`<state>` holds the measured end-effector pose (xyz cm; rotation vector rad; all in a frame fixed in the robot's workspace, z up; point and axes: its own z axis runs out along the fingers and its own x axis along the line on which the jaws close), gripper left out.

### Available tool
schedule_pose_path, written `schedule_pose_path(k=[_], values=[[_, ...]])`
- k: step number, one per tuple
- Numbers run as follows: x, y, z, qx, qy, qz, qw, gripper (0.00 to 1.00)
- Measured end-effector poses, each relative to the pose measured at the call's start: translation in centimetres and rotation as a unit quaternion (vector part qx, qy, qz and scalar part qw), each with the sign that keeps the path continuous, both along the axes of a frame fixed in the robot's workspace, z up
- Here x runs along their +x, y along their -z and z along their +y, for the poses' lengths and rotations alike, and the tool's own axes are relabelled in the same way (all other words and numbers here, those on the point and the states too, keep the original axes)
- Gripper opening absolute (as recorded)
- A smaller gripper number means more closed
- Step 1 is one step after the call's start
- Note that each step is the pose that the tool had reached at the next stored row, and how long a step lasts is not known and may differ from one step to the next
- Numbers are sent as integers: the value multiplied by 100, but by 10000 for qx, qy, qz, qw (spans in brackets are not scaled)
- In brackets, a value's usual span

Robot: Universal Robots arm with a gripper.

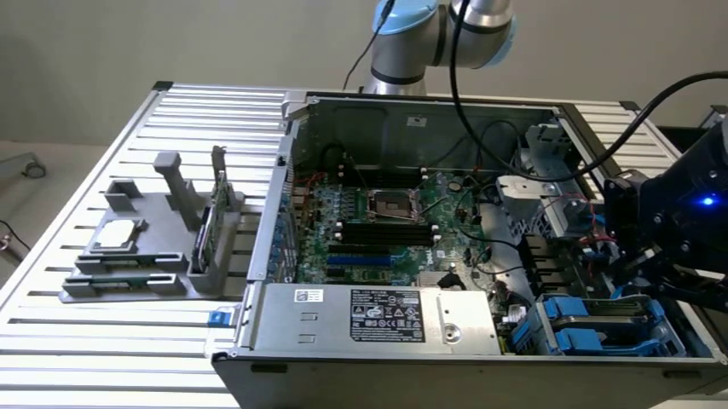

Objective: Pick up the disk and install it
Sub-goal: 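Insert the first disk wire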

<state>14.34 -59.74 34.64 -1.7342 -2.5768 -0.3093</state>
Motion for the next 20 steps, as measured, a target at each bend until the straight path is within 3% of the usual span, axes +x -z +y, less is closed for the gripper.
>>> schedule_pose_path(k=[4,8,10,12,14,17,20], values=[[0,-3,0,-79,168,1,9998,16],[0,-15,-2,-85,293,18,9995,16],[0,-18,-2,-75,347,53,9994,16],[0,-16,-4,-74,374,127,9992,16],[-2,-16,-6,-82,380,180,9991,16],[-5,-16,-10,-116,398,201,9989,16],[-3,-17,-10,-181,453,201,9986,16]])
